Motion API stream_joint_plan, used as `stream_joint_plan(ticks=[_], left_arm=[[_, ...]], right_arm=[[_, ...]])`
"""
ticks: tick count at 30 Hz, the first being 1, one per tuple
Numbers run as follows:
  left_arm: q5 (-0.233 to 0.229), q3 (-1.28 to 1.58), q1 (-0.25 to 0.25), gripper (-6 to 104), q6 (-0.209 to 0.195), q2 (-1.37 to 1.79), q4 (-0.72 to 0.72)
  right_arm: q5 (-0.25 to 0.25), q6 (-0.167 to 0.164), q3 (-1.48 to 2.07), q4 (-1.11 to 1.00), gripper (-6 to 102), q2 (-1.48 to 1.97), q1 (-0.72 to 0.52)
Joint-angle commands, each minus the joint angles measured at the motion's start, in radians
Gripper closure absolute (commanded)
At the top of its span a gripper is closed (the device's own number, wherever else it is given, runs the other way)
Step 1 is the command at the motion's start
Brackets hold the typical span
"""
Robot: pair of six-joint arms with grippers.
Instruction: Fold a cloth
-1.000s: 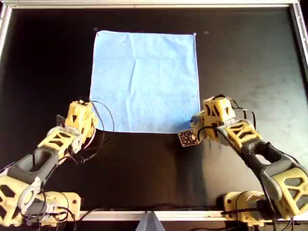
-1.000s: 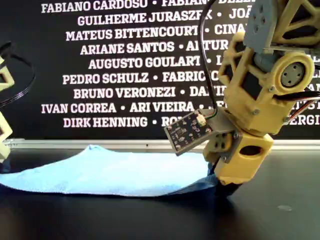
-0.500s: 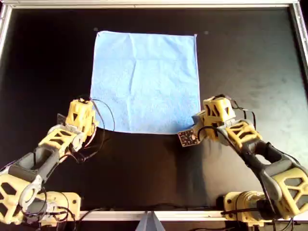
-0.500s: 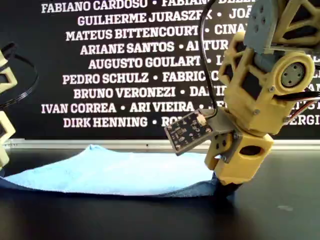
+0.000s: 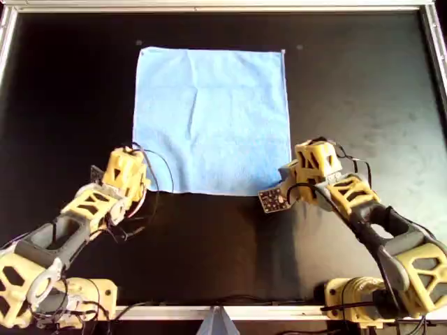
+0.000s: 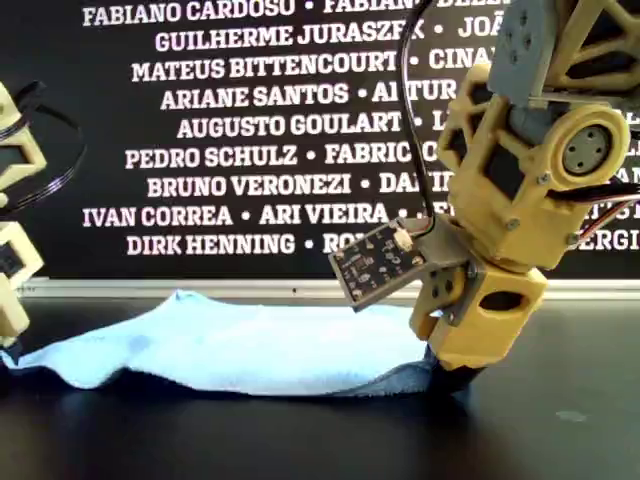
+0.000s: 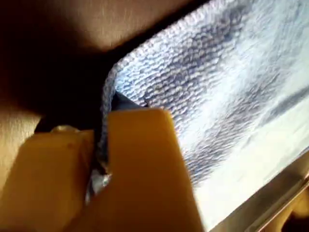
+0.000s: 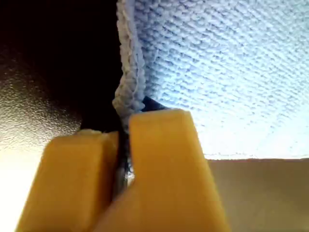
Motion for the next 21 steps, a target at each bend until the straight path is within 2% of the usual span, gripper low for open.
stream_joint_plan(ticks=[1,8,12,21], left_arm=[[0.009,0.005,-0.046,99,0.005,0.017,0.009],[-0.006,0.014,-0.032,99,0.005,0.018,0.011],[0.005,0.055,-0.041,99,0.006,0.037,0.012],[0.009,0.229,-0.046,99,0.006,0.347,0.012]], right_arm=[[-0.002,-0.006,-0.006,-0.031,98,0.025,-0.008],[-0.002,-0.006,0.037,-0.017,98,0.052,-0.009],[-0.002,-0.008,0.13,-0.017,98,0.156,-0.008],[0.009,-0.009,0.207,-0.017,98,0.249,-0.008]])
